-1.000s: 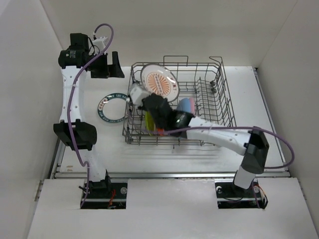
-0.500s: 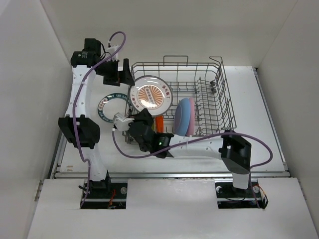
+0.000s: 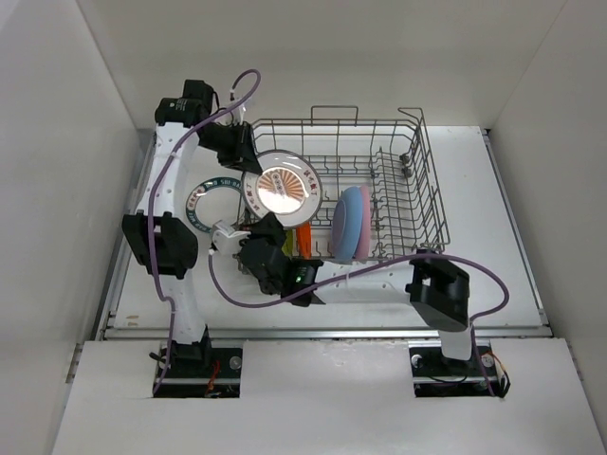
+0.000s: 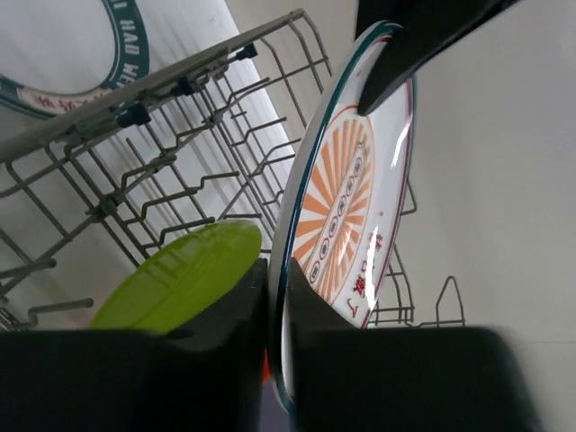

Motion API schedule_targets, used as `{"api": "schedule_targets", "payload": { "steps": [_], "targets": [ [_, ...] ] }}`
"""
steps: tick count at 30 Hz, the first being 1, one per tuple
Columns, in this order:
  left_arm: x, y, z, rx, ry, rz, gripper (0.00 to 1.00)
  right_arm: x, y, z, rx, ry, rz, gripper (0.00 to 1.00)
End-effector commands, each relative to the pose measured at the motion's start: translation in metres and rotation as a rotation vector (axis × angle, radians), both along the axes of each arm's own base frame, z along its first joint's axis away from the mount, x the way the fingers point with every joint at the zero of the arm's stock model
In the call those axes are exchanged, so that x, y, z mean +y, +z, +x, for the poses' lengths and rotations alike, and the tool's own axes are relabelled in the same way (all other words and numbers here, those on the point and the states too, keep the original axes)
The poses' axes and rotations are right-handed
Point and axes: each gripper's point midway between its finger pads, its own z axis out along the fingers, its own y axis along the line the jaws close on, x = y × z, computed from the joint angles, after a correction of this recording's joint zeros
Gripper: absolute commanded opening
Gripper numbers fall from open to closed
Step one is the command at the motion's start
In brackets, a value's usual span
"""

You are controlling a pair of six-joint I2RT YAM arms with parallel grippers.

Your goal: Unload the plates from the dish rack

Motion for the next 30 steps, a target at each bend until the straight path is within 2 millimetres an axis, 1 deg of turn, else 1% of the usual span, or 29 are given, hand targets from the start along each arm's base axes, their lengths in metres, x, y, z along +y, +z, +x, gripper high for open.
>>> {"api": "schedule_targets", "payload": {
  "steps": [1, 2, 3, 4, 5, 6, 7, 8, 9, 10, 11, 13, 14, 15, 16, 17, 18, 19, 20, 21, 22, 23, 24, 25, 26, 27, 28, 29, 30],
  "targets": [
    [0.021, -0.004, -0.007, 0.001, 0.006, 0.074, 0.00, -0.004, 0.055, 0.000, -0.082, -0.050, 0.170, 0.08],
    [0.023, -0.003, -0.007, 0.009, 0.020, 0.060, 0.00, -0.007, 0.057, 0.006, -0.088, -0.076, 0.183, 0.37],
    [0.028, 0.000, -0.004, 0.006, 0.041, 0.057, 0.00, -0.008, 0.061, 0.007, -0.091, -0.087, 0.192, 0.57],
    [0.035, 0.010, 0.001, -0.007, 0.078, 0.038, 0.00, -0.007, 0.061, 0.007, -0.096, -0.098, 0.205, 0.75],
    [0.040, 0.011, 0.006, -0.007, 0.099, 0.034, 0.00, -0.012, 0.067, 0.013, -0.103, -0.125, 0.242, 0.94],
    [0.045, 0.015, 0.010, -0.025, 0.118, 0.030, 0.00, -0.018, 0.075, 0.017, -0.110, -0.156, 0.262, 0.99],
    [0.055, 0.022, 0.015, -0.037, 0.159, 0.025, 0.00, -0.017, 0.080, 0.017, -0.110, -0.157, 0.310, 0.99],
    [0.062, 0.027, 0.019, -0.065, 0.175, 0.023, 0.00, -0.024, 0.089, 0.020, -0.115, -0.182, 0.342, 0.99],
    [0.066, 0.031, 0.026, -0.081, 0.204, 0.003, 0.00, -0.024, 0.096, 0.020, -0.118, -0.192, 0.373, 0.99],
    [0.072, 0.038, 0.029, -0.102, 0.228, -0.012, 0.00, -0.033, 0.107, 0.022, -0.124, -0.203, 0.406, 0.99],
    [0.086, 0.045, 0.033, -0.121, 0.274, -0.028, 0.00, -0.034, 0.116, 0.022, -0.125, -0.203, 0.446, 0.99],
    [0.096, 0.055, 0.044, -0.137, 0.328, -0.076, 0.00, -0.038, 0.123, 0.020, -0.123, -0.203, 0.480, 0.99],
    [0.103, 0.060, 0.045, -0.150, 0.353, -0.082, 0.00, -0.046, 0.132, 0.021, -0.124, -0.212, 0.506, 0.99],
    [0.113, 0.062, 0.047, -0.153, 0.381, -0.093, 0.00, -0.046, 0.139, 0.020, -0.115, -0.196, 0.562, 0.99],
    [0.121, 0.062, 0.050, -0.163, 0.400, -0.083, 0.00, -0.044, 0.137, 0.019, -0.089, -0.172, 0.545, 0.99],
    [0.129, 0.061, 0.051, -0.159, 0.428, -0.075, 0.00, -0.048, 0.149, 0.016, -0.074, -0.153, 0.591, 0.99],
    [0.143, 0.060, 0.050, -0.160, 0.466, -0.059, 0.00, -0.049, 0.151, 0.018, -0.036, -0.147, 0.690, 0.99],
    [0.154, 0.061, 0.053, -0.176, 0.499, -0.048, 0.00, -0.051, 0.143, 0.018, 0.018, -0.140, 0.659, 0.99],
    [0.165, 0.056, 0.056, -0.176, 0.528, -0.036, 0.00, -0.053, 0.158, 0.021, 0.061, -0.083, 0.724, 0.99],
    [0.174, 0.057, 0.055, -0.171, 0.566, -0.047, 0.00, -0.054, 0.158, 0.022, 0.107, -0.063, 0.761, 0.99],
    [0.192, 0.053, 0.052, -0.146, 0.615, -0.077, 0.00, -0.054, 0.156, 0.023, 0.163, -0.056, 0.846, 0.99],
    [0.202, 0.057, 0.057, -0.175, 0.641, -0.111, 0.00, -0.064, 0.162, 0.025, 0.196, -0.038, 0.875, 0.99],
    [0.211, 0.054, 0.058, -0.162, 0.670, -0.145, 0.00, -0.069, 0.164, 0.027, 0.203, -0.043, 0.908, 0.99],
    [0.226, 0.044, 0.057, -0.114, 0.731, -0.180, 0.00, -0.075, 0.165, 0.028, 0.209, -0.055, 0.952, 0.99],
    [0.235, 0.039, 0.059, -0.121, 0.757, -0.162, 0.00, -0.082, 0.165, 0.030, 0.211, -0.068, 0.964, 0.99],
    [0.239, 0.035, 0.058, -0.110, 0.780, -0.136, 0.00, -0.096, 0.169, 0.035, 0.202, -0.092, 0.988, 0.99],
    [0.247, 0.018, 0.061, -0.080, 0.792, -0.096, 0.00, -0.103, 0.170, 0.038, 0.203, -0.110, 1.006, 0.99],
    [0.254, 0.003, 0.059, -0.062, 0.796, -0.042, 0.00, -0.106, 0.166, 0.042, 0.223, -0.129, 1.046, 0.99],
    [0.254, -0.007, 0.058, -0.036, 0.787, -0.037, 0.00, -0.119, 0.169, 0.048, 0.233, -0.144, 1.064, 0.99]
  ]
}}
